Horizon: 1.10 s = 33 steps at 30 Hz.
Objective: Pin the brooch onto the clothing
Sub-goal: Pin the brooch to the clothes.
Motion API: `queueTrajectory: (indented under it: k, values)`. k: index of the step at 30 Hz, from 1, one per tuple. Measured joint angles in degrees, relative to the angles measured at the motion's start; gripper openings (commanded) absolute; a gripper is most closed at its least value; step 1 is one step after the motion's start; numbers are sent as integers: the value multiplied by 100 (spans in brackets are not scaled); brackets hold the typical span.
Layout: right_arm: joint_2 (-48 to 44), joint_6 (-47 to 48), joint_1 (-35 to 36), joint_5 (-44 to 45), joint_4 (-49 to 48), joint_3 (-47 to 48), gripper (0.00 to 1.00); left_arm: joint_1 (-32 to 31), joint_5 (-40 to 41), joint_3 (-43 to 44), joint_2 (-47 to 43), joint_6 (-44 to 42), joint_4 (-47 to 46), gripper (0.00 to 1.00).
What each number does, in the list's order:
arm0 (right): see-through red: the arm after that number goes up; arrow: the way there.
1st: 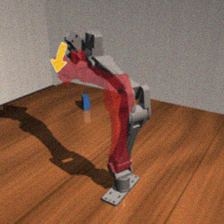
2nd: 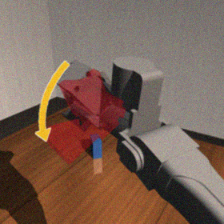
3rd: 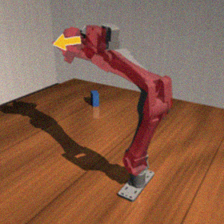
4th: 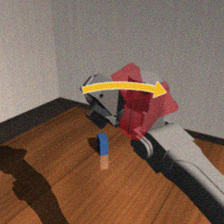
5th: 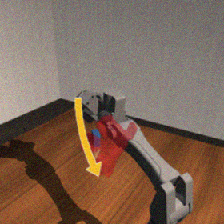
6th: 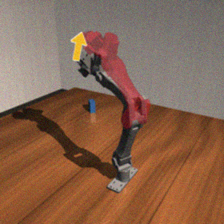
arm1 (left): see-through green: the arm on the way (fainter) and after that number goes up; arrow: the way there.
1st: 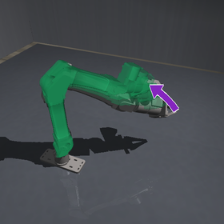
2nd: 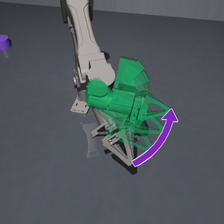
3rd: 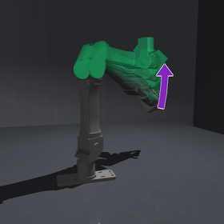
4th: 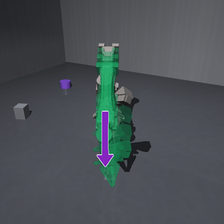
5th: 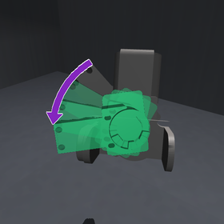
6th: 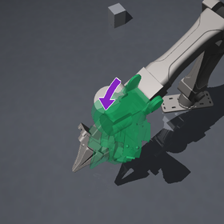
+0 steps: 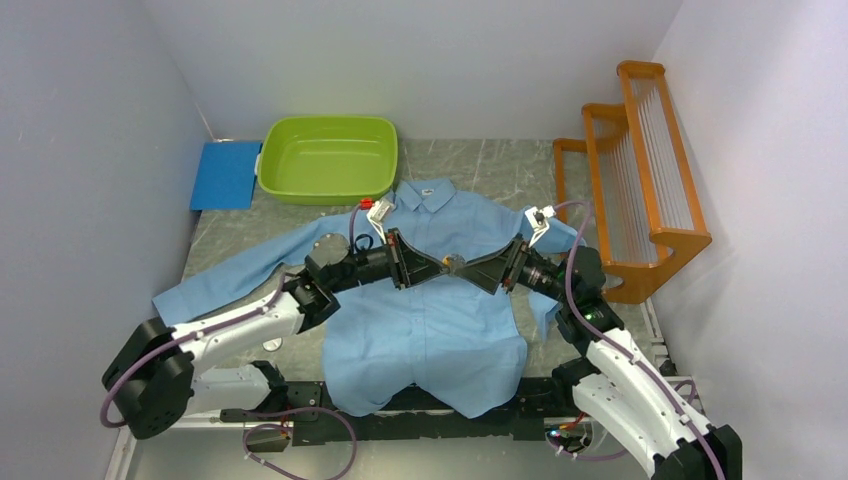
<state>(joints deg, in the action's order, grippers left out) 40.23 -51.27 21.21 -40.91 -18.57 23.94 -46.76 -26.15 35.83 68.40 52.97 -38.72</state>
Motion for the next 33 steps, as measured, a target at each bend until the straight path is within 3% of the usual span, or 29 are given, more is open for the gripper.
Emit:
queueTrajectory:
  k: [7, 12, 19, 24, 33]
  values:
    - [0, 879, -2, 13, 1128, 645, 96, 9, -68, 634, -675, -863, 2048, 3]
    - [125, 1574, -2, -358, 1652, 1021, 83, 11, -238, 1333, -925, -1685, 3720, 3]
    - [680, 2124, 13, -1519, 1915, 1263, 67, 17, -876, 1864, -907, -2487, 5193, 3]
    - [774, 2155, 227, -1941, 1843, 1268, 55, 17, -1209, 1947, -798, -2693, 5574, 3]
    - [1027, 2269, 874, -1908, 1851, 1342, 43, 17, -1394, 1947, -704, -2734, 5665, 3]
